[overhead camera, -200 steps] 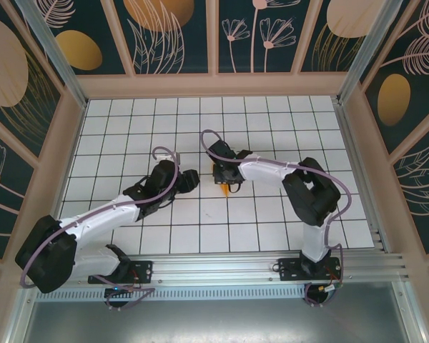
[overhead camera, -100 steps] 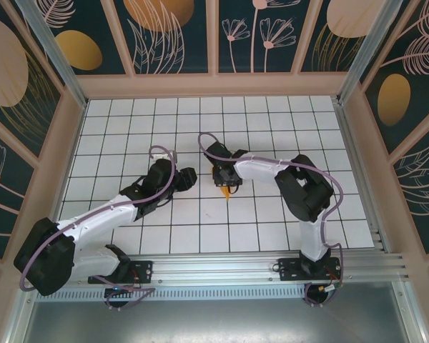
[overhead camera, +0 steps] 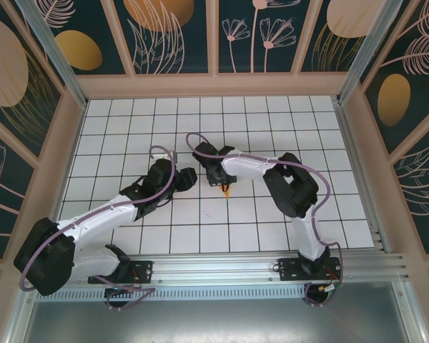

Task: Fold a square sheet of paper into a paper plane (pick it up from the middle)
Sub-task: Move the paper plane to the center of the table.

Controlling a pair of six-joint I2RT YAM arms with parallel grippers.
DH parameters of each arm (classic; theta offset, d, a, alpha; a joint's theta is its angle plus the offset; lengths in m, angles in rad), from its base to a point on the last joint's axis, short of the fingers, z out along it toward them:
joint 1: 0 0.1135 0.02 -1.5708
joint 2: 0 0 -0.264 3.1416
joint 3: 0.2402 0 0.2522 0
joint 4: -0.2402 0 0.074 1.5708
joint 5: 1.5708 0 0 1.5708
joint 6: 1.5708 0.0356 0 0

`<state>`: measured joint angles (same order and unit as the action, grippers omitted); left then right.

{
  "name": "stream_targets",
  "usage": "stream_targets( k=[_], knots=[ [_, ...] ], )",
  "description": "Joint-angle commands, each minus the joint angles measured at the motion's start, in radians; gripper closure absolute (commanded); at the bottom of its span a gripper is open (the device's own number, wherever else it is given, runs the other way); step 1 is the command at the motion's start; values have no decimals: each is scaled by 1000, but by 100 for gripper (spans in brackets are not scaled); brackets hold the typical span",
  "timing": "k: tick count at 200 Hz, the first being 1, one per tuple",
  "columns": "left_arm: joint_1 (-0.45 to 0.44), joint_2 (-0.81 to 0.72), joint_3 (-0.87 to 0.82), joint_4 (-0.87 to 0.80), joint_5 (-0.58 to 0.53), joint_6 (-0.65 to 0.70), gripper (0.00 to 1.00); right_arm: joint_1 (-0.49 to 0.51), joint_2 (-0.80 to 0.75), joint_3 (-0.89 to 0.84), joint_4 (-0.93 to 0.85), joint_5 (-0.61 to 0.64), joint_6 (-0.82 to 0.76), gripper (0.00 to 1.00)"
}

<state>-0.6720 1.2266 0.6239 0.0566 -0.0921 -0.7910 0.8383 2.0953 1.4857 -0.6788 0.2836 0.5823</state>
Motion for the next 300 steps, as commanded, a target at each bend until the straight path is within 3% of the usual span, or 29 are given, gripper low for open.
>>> stream_targets(
  k=[1, 54, 118, 157, 194, 230, 251, 273, 300],
  knots=[
    [9, -7, -3, 11, -30, -1, 44, -5, 43, 8, -57, 58, 14, 82],
    [8, -21, -12, 8, -41, -7, 44, -41, 29, -108, 104, -116, 71, 84],
    [8, -23, -10, 12, -47, -8, 44, 30, 138, 37, -67, 73, 169, 85],
    [9, -22, -10, 6, -43, -4, 44, 23, 119, 35, -38, 49, 164, 87],
    [8, -30, -10, -3, -56, 3, 44, -1, -26, 23, 3, 20, 124, 77],
    [9, -20, 2, -8, -78, 15, 44, -15, -168, 28, 1, 9, 78, 56],
    [10, -13, 13, -14, -85, 23, 44, -18, -242, 21, -2, 19, 59, 51],
    [9, -9, 26, -24, -100, 31, 44, -17, -323, 13, -19, 85, 43, 48],
    [15, -4, 31, -24, -133, 54, 44, -18, -475, -77, 13, 273, 37, 41]
  ],
)
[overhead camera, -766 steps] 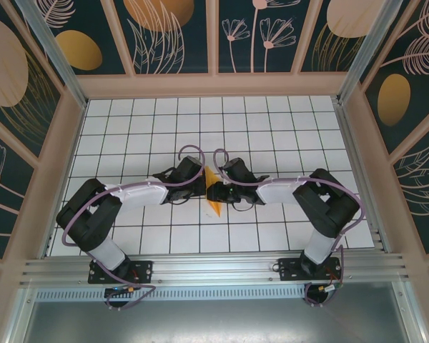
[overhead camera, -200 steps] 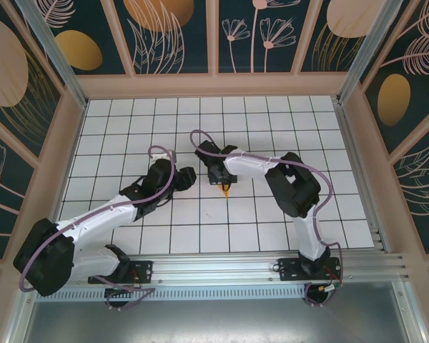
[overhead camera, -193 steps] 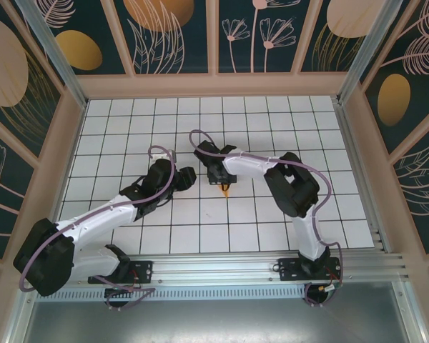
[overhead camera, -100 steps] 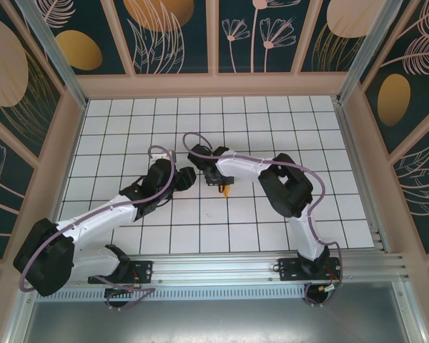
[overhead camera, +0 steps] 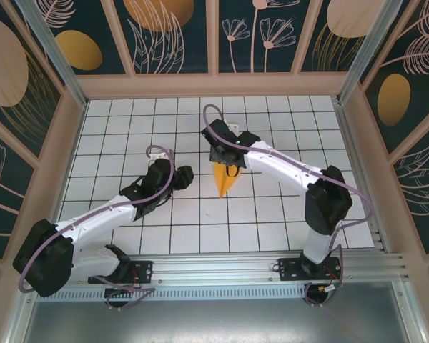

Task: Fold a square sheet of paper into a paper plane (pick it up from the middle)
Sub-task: Move the paper plane to the center of the table, then reset both arms

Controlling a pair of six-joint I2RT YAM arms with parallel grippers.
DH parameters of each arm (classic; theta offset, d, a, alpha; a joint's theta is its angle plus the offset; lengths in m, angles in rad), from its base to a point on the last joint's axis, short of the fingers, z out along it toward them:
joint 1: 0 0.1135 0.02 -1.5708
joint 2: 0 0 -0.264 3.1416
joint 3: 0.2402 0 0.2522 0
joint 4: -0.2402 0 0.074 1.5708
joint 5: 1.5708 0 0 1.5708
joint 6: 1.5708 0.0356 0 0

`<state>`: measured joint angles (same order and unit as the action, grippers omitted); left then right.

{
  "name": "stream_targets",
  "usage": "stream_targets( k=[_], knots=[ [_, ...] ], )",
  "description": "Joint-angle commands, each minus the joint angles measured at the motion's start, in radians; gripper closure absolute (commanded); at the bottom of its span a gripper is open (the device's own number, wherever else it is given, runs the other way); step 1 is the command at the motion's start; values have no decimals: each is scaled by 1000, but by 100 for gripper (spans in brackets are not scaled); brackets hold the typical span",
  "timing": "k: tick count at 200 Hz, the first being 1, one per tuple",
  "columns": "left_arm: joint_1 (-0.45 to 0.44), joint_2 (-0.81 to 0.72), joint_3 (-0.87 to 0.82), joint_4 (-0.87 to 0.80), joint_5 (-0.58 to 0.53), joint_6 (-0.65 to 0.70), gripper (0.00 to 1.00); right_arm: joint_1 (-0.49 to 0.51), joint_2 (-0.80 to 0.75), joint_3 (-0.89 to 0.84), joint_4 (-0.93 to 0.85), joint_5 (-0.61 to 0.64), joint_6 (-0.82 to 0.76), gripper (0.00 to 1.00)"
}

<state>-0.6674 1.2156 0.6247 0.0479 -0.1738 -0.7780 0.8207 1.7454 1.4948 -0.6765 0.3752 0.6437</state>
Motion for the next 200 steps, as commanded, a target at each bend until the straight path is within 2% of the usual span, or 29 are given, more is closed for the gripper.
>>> stream_targets(
  k=[1, 13, 28, 37, 58, 93, 124, 141, 159, 165, 179, 194, 200],
  knots=[
    [11, 7, 31, -15, -55, 41, 44, -1, -131, -92, 14, 188, -23, 41],
    [19, 5, 33, -18, -85, 62, 42, -14, -221, -177, 48, 293, -12, 38],
    [35, -11, 28, -19, -145, 105, 40, -48, -360, -329, 134, 423, -8, 25],
    [47, -29, 22, -14, -191, 134, 34, -96, -443, -435, 206, 460, -23, 18],
    [88, -82, -38, 59, -322, 216, 16, -253, -613, -656, 416, 470, -126, 14],
    [190, -125, -103, 170, -396, 345, 2, -479, -763, -965, 775, 393, -344, 12],
    [303, -97, -123, 189, -389, 349, 1, -654, -731, -1082, 927, 135, -379, 11],
    [344, -99, -159, 250, -380, 387, 1, -672, -702, -1161, 1121, 124, -450, 11],
    [383, -97, -208, 335, -380, 423, 1, -705, -646, -1258, 1407, -14, -551, 11],
    [406, -96, -203, 318, -370, 403, 2, -717, -611, -1274, 1474, -53, -567, 11],
    [439, -98, -204, 324, -342, 408, 2, -728, -520, -1269, 1569, -80, -586, 11],
    [449, -97, -208, 348, -358, 452, 1, -740, -418, -1260, 1674, -156, -611, 11],
    [450, -98, -210, 358, -369, 475, 2, -742, -396, -1236, 1654, -174, -615, 13]
  ],
)
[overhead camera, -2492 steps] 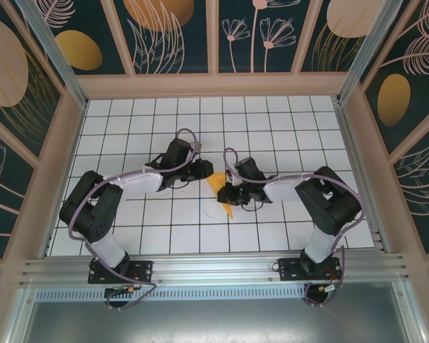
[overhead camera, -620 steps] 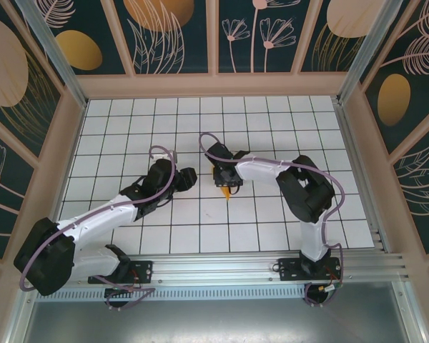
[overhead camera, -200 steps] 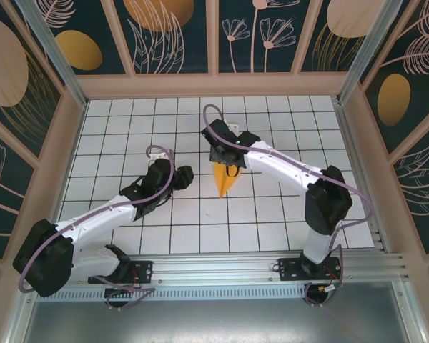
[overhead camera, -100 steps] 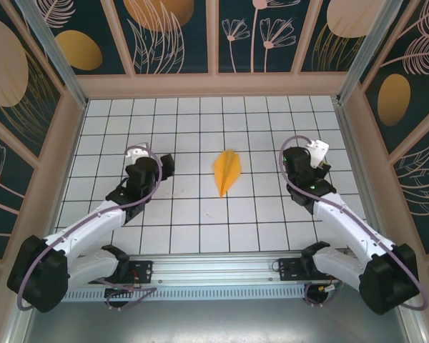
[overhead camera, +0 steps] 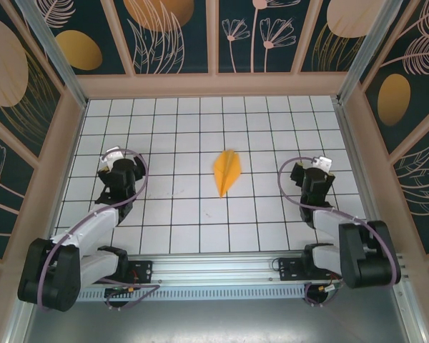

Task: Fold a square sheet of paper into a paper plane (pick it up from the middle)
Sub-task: Reset both arms

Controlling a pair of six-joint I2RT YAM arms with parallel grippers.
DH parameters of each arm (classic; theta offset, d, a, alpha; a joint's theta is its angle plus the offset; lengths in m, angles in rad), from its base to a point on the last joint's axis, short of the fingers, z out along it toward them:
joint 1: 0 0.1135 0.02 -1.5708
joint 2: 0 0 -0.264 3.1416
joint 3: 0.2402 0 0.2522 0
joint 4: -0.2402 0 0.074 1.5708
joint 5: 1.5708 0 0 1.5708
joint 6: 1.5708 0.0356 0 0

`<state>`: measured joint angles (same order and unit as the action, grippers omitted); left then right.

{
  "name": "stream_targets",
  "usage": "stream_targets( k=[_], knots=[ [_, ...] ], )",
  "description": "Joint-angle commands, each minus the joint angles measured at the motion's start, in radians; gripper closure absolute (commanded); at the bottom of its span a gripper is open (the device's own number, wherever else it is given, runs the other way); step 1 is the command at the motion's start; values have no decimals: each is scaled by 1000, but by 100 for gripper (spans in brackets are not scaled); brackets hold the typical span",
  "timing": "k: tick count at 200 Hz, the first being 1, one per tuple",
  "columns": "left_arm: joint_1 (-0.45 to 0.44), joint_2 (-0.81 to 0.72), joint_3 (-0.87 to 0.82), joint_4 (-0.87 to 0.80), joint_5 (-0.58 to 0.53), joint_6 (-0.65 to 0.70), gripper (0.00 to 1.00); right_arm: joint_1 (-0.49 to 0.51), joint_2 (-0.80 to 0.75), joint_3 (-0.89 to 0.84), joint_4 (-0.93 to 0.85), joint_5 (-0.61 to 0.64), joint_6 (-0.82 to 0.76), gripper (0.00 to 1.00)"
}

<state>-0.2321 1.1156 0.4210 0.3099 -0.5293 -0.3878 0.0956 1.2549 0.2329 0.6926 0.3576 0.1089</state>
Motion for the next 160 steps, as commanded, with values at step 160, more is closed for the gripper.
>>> stream_targets(
  k=[160],
  knots=[
    [79, 277, -205, 913, 91, 378, 1, -132, 286, 4, 545, -387, -98, 1]
  ],
)
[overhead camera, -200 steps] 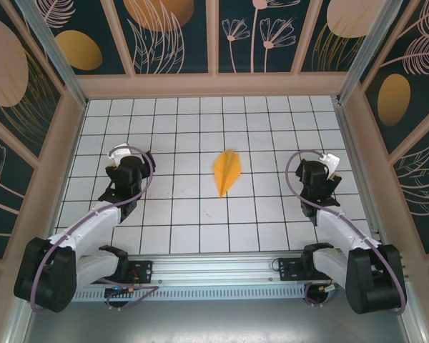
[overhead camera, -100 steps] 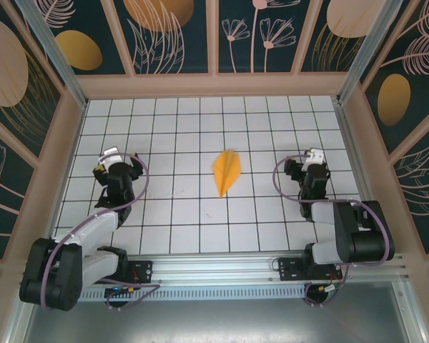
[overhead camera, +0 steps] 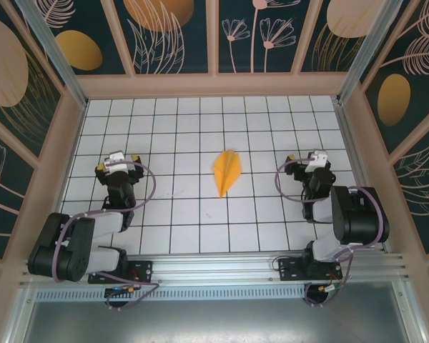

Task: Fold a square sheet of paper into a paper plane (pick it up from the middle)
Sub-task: Reset both arms

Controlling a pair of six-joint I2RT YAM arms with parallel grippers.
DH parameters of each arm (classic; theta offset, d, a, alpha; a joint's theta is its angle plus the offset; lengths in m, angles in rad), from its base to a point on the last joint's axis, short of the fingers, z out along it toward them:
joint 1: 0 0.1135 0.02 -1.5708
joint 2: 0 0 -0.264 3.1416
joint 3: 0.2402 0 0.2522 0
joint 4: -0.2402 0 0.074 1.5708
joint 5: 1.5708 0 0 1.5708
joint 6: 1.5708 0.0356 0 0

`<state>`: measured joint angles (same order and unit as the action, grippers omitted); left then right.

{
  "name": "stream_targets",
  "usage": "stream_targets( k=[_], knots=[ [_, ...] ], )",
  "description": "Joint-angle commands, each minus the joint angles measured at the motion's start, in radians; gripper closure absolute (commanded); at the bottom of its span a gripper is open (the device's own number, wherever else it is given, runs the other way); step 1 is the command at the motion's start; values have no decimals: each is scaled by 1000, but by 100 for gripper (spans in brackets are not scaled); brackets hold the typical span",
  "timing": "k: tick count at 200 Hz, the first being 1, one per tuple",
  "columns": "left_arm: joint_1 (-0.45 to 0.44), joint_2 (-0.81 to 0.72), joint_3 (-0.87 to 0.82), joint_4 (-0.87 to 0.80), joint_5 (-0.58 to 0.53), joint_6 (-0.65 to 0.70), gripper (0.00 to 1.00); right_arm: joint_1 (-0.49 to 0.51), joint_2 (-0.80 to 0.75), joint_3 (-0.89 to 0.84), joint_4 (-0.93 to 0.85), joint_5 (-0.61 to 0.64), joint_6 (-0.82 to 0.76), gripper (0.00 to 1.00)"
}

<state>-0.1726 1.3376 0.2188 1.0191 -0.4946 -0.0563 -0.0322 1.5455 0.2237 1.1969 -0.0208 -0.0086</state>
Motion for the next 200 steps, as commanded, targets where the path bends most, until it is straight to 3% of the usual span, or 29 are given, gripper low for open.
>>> stream_targets(
  k=[1, 27, 34, 50, 60, 139, 172, 200],
  knots=[
    [20, 59, -3, 208, 61, 46, 1, -4, -5, 13, 43, -9, 20, 1],
    [64, 149, 3, 300, 115, 21, 1, -3, -3, 14, 44, -11, 20, 1],
    [95, 148, -5, 295, 185, -1, 2, -5, -4, 14, 43, -11, 21, 1],
    [138, 224, -54, 486, 242, -22, 2, -5, -3, 13, 44, -11, 20, 1],
    [163, 182, -37, 355, 257, -63, 1, -5, -4, 13, 43, -11, 21, 1],
    [168, 202, -32, 391, 261, -56, 1, -4, -3, 13, 43, -11, 21, 1],
    [168, 204, -4, 337, 366, -18, 1, -4, -4, 13, 43, -11, 21, 1],
    [168, 205, -1, 334, 370, -19, 1, -4, -3, 12, 43, -11, 21, 1]
  ],
)
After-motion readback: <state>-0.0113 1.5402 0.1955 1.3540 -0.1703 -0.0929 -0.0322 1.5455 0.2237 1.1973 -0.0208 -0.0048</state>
